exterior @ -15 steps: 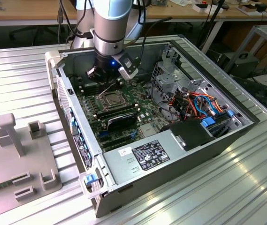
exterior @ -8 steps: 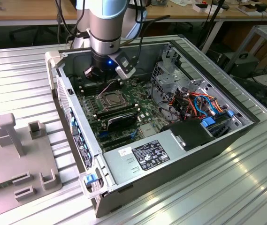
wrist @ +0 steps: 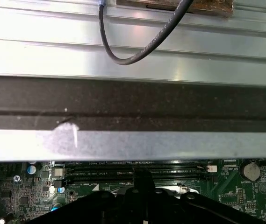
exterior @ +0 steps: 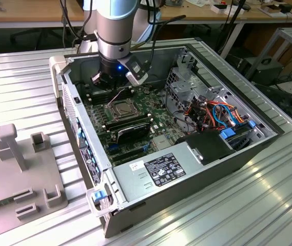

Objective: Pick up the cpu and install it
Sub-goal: 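Install the first cpu locking lever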

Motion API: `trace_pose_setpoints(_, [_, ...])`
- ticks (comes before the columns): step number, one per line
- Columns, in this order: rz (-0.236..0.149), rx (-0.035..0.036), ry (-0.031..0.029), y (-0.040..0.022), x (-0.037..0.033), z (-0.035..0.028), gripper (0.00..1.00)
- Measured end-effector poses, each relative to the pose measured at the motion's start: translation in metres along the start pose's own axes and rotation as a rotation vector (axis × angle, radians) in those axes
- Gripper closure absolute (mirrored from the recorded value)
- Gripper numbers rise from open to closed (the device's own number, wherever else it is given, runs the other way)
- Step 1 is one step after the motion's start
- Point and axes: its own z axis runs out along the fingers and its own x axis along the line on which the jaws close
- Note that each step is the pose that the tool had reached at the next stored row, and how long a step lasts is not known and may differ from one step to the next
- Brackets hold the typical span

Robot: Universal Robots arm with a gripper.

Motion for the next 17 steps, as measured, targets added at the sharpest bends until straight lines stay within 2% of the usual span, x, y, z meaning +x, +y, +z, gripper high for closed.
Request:
trace_pose_setpoints(4, [0.0, -0.0001, -0.0022, -0.0002, -0.0004, -0.0037, 0.89])
trace_pose_setpoints(9, [0.0, -0.0005, -0.0025, -0.0065, -0.0004, -0.0046, 0.89])
trace_pose_setpoints(17, [0.0, -0.0019, -0.0028, -0.0075, -0.0017, 0.001, 0.89])
